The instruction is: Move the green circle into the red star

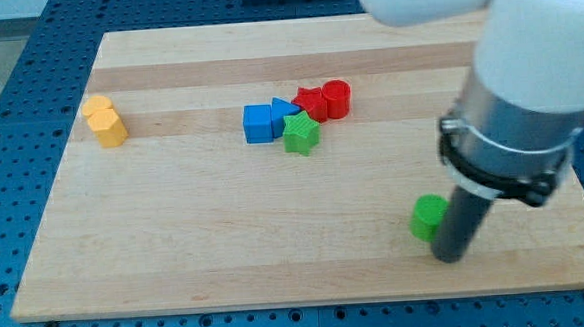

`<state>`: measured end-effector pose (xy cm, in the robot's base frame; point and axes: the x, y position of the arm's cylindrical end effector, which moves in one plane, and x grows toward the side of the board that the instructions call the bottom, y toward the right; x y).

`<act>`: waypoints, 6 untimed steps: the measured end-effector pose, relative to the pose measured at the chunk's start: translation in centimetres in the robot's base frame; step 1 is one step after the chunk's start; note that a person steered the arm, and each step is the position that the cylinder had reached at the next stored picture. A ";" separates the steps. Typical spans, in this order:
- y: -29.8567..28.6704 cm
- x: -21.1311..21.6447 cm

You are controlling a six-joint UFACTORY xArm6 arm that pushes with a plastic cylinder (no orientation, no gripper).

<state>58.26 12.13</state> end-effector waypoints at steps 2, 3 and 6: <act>2.9 -3.2; 2.7 -5.2; -3.6 -3.0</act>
<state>55.24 8.48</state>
